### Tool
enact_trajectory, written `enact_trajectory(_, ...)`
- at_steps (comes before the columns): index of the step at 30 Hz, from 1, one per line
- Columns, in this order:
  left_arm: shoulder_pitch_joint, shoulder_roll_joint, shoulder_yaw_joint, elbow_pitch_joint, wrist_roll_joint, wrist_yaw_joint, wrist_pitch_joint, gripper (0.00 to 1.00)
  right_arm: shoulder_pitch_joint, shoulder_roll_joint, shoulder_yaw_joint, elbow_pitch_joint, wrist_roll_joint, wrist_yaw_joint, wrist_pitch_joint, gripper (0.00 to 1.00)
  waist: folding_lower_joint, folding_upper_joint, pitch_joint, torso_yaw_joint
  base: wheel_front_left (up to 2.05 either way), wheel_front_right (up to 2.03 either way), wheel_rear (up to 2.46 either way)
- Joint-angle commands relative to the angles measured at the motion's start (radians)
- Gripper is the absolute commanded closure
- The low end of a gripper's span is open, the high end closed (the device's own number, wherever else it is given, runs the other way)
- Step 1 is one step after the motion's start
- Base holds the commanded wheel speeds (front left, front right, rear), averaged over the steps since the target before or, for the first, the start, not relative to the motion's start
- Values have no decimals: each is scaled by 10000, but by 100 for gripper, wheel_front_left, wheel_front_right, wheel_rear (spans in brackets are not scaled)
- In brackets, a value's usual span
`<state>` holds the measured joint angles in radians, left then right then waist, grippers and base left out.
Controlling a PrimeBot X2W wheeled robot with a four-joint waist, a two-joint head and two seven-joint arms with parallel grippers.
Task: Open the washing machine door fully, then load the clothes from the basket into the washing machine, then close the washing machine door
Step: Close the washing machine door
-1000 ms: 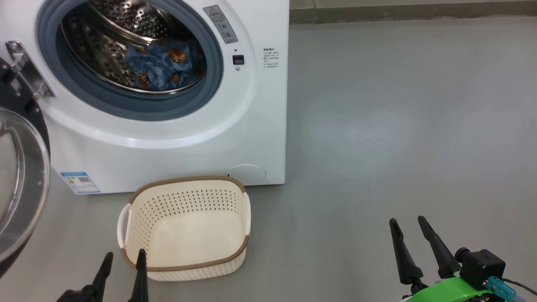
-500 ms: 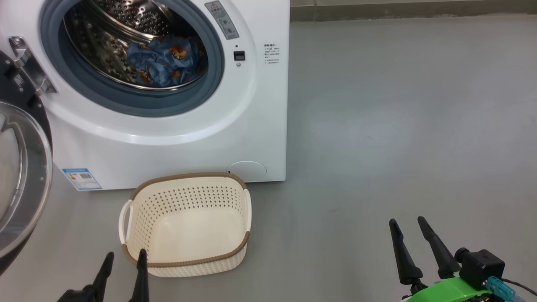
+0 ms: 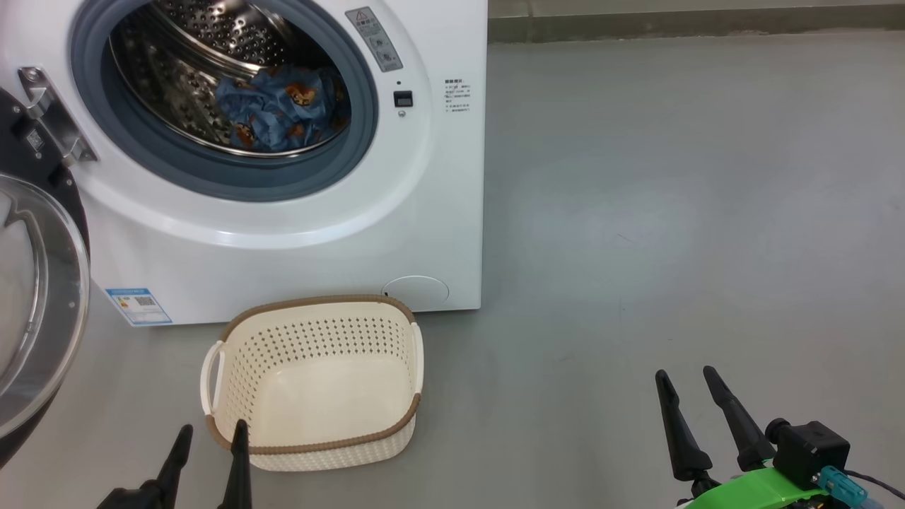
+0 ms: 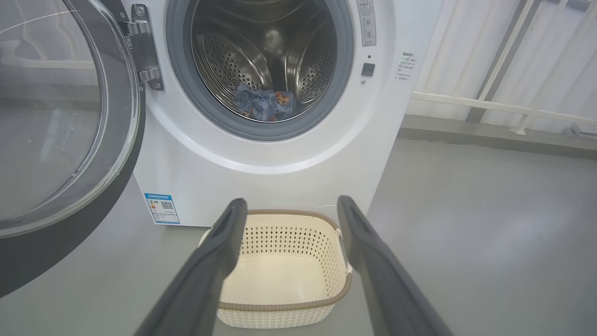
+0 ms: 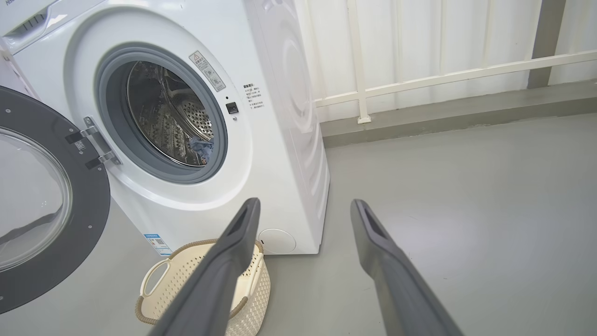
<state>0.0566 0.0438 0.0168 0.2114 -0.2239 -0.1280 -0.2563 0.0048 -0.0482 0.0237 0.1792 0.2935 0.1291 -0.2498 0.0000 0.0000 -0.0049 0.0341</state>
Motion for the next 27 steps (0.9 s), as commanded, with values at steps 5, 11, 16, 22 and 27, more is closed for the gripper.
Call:
enact_trajectory(5,-309,64,293,-234,22,-27,-55,0,-195,-21,293,-198,28,16,-120,0,0,0,-14,5,0,0,0)
enact_trajectory(11,-308,64,281,-248,26,-27,-55,0,-189,-21,297,-207,34,16,-120,0,0,0,-13,30,0,0,0)
enact_trajectory(16,-317,64,297,-275,26,-23,-55,0,-178,-21,352,-235,75,16,-120,0,0,0,-20,116,0,0,0)
enact_trajectory(22,-313,64,275,-334,44,-7,-55,0,-109,-21,563,-260,177,16,-120,0,0,0,-85,506,0,0,0)
enact_trajectory(27,-225,64,266,-403,103,12,-55,0,-55,-21,709,-262,267,16,-120,0,0,0,-156,1094,0,0,0)
